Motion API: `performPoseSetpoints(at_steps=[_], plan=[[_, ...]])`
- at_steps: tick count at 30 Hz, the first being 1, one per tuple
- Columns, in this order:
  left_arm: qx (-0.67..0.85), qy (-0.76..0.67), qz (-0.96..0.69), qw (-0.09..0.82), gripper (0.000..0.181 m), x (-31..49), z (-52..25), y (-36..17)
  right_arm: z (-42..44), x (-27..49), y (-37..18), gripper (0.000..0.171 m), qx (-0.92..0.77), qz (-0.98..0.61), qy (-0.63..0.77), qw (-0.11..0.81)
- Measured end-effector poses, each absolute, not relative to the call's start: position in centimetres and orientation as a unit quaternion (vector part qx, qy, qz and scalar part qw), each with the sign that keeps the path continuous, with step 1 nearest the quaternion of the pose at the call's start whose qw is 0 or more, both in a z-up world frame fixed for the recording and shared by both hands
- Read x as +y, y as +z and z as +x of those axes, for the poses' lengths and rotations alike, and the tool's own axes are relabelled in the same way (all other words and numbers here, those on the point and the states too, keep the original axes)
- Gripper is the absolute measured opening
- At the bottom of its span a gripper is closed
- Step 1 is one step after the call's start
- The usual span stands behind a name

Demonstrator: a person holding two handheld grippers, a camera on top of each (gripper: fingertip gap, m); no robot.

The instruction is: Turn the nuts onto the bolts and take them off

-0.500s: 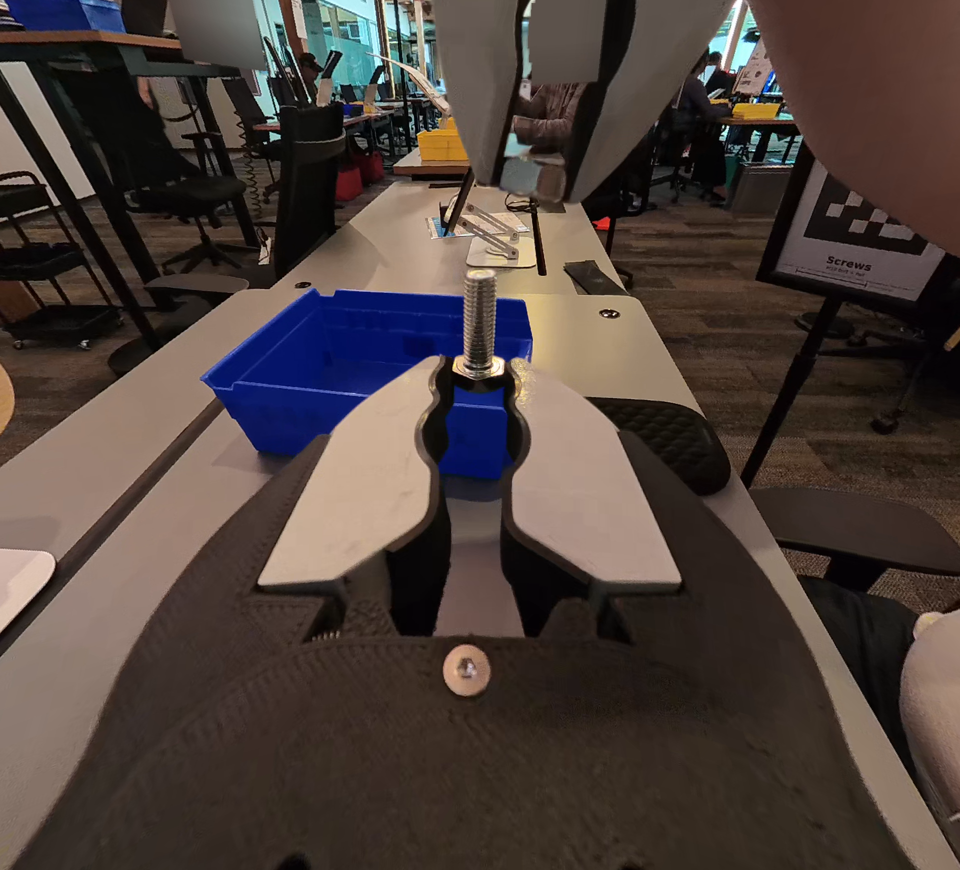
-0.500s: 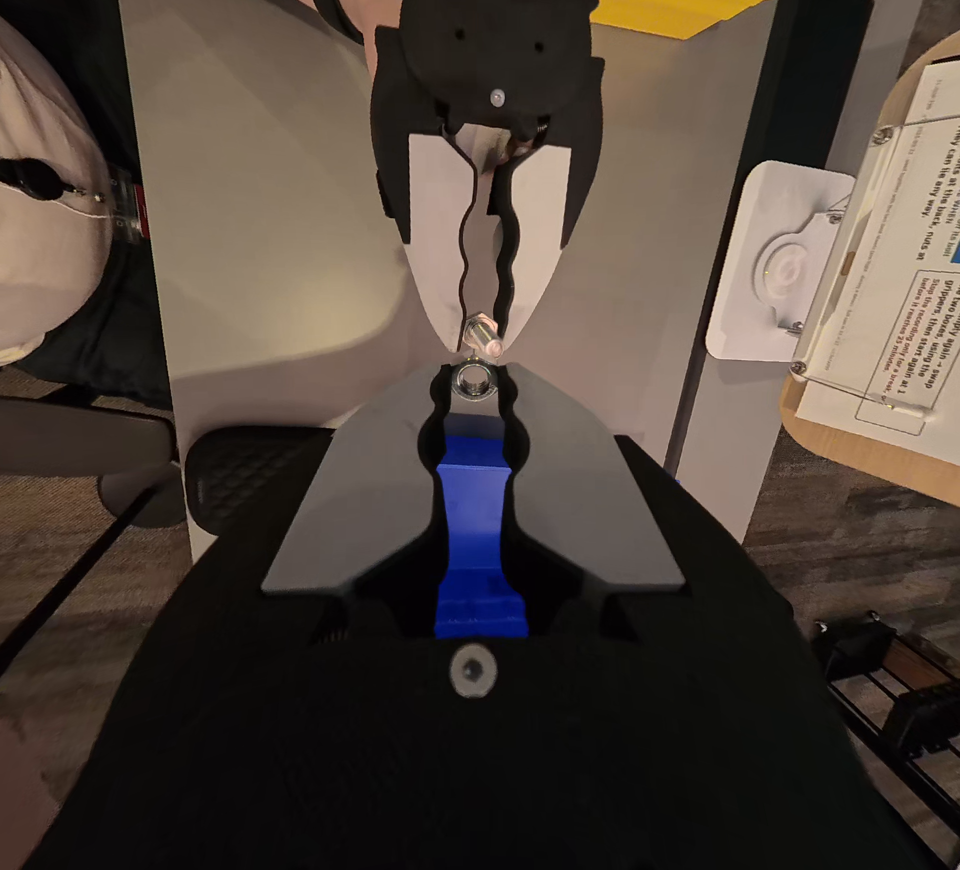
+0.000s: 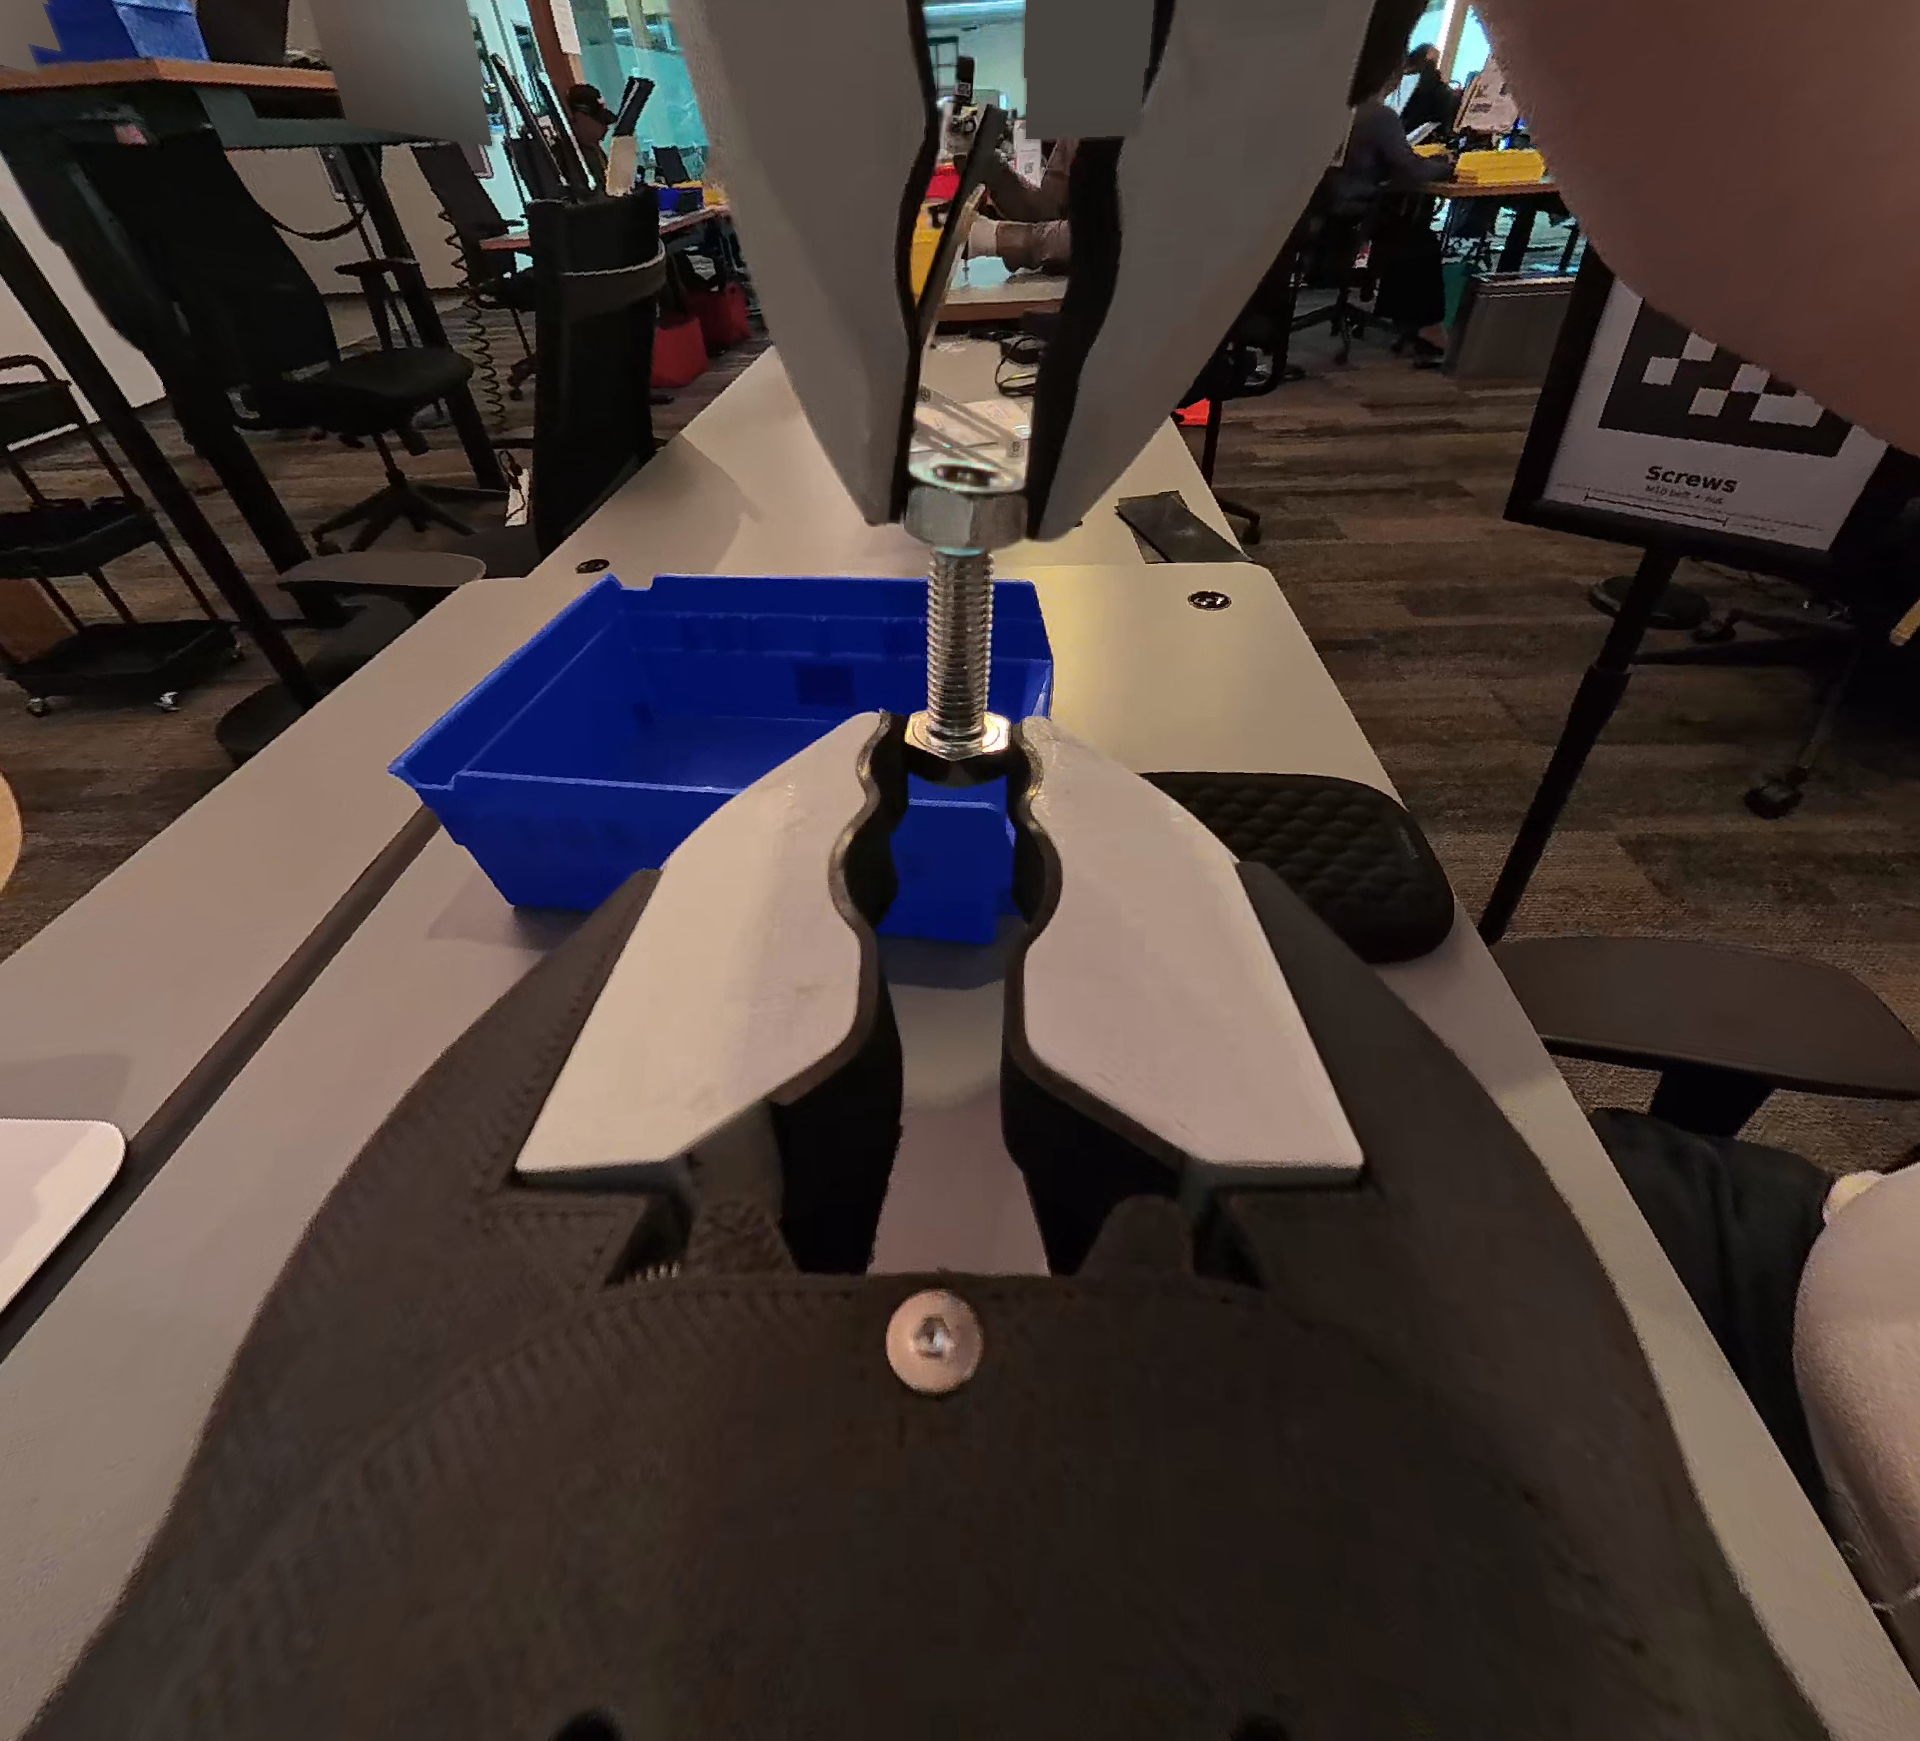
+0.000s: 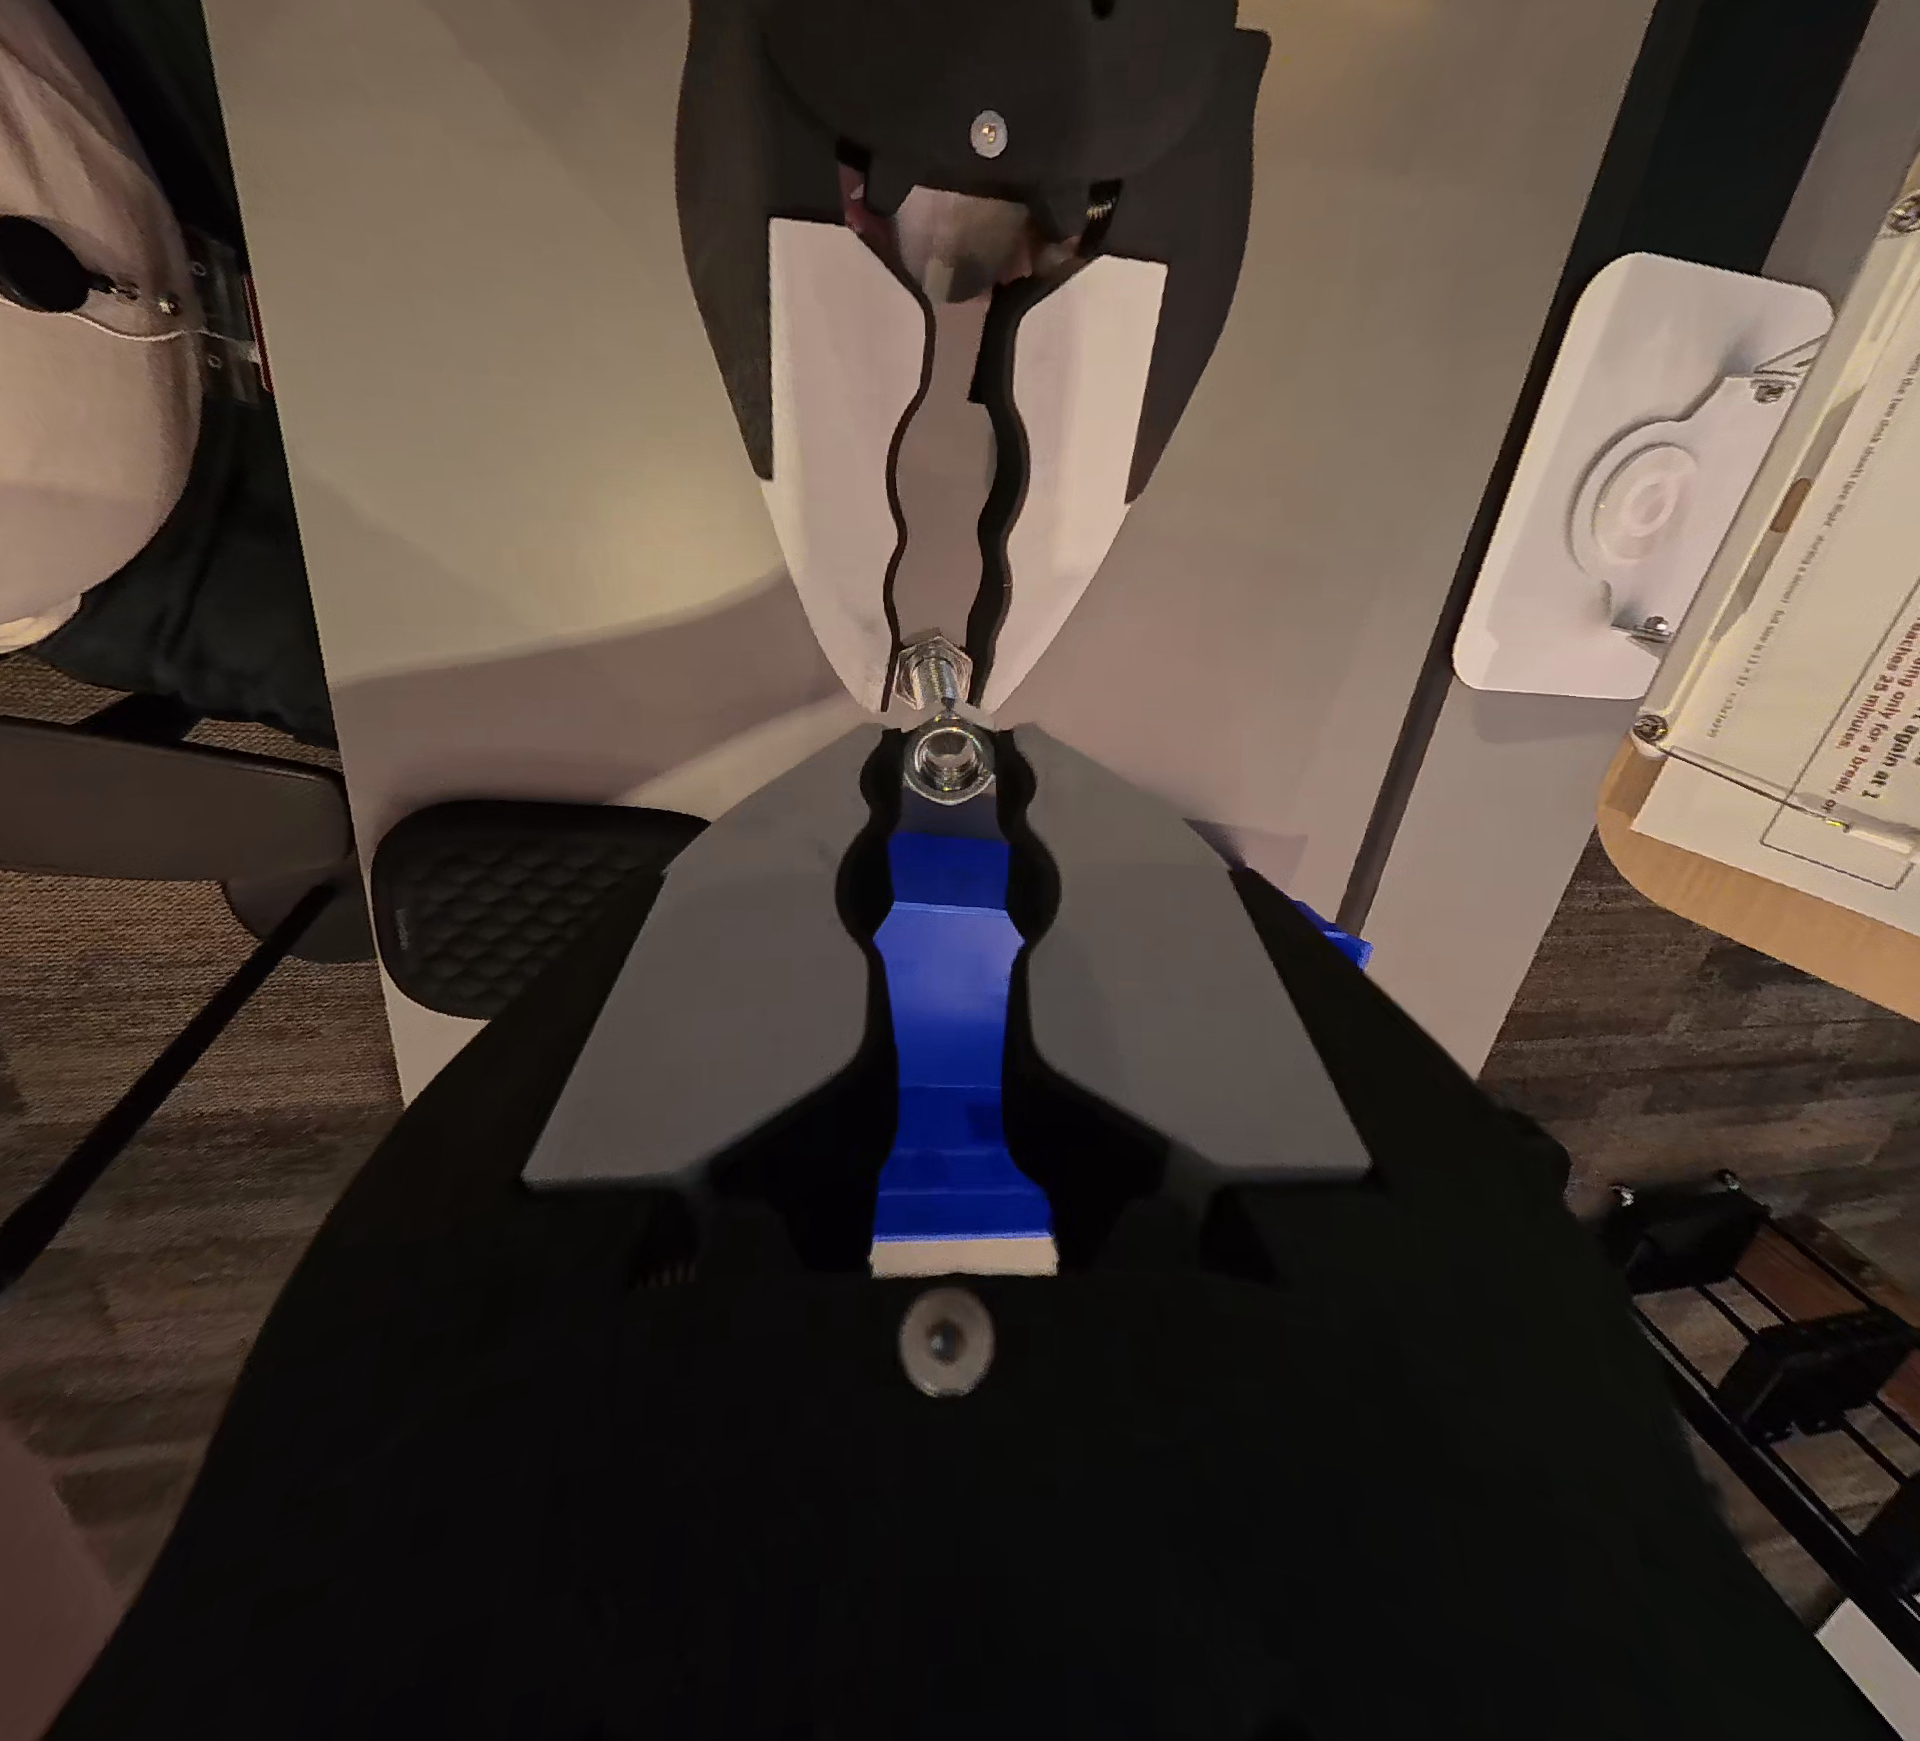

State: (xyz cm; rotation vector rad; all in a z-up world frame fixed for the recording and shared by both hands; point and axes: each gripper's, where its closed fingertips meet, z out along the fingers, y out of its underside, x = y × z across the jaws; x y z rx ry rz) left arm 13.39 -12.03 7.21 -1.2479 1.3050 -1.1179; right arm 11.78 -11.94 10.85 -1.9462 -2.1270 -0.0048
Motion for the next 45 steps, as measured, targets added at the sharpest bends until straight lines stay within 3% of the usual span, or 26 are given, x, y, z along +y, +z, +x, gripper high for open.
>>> performPoseSetpoints(at_steps=[11,17,33,38,40,42,45], plan=[[0.544,-0.475,-0.493,0.484,0.018,-12.7,13.2,7.6,11.5,-12.6,10.8,0.019,-0.732,-0.675,0.014,0.087],[0.533,-0.435,-0.498,0.528,0.018,-12.2,13.2,8.5,11.4,-12.4,11.6,0.019,-0.696,-0.716,0.011,0.056],[0.458,-0.401,-0.561,0.561,0.018,-9.1,11.6,9.6,9.8,-9.2,12.7,0.019,-0.485,-0.859,0.088,0.137],[0.448,-0.432,-0.554,0.553,0.018,-9.2,11.0,10.3,8.8,-8.6,14.1,0.026,-0.514,-0.816,0.132,0.230],[0.445,-0.438,-0.550,0.554,0.018,-9.1,10.6,10.7,8.0,-8.6,15.9,0.031,-0.527,-0.767,0.183,0.316],[0.439,-0.447,-0.546,0.556,0.018,-9.1,10.3,11.2,7.9,-8.6,17.8,0.054,-0.521,-0.699,0.229,0.433],[0.438,-0.470,-0.536,0.548,0.018,-9.6,9.9,11.9,8.5,-10.0,18.3,0.068,-0.500,-0.573,0.299,0.577]])
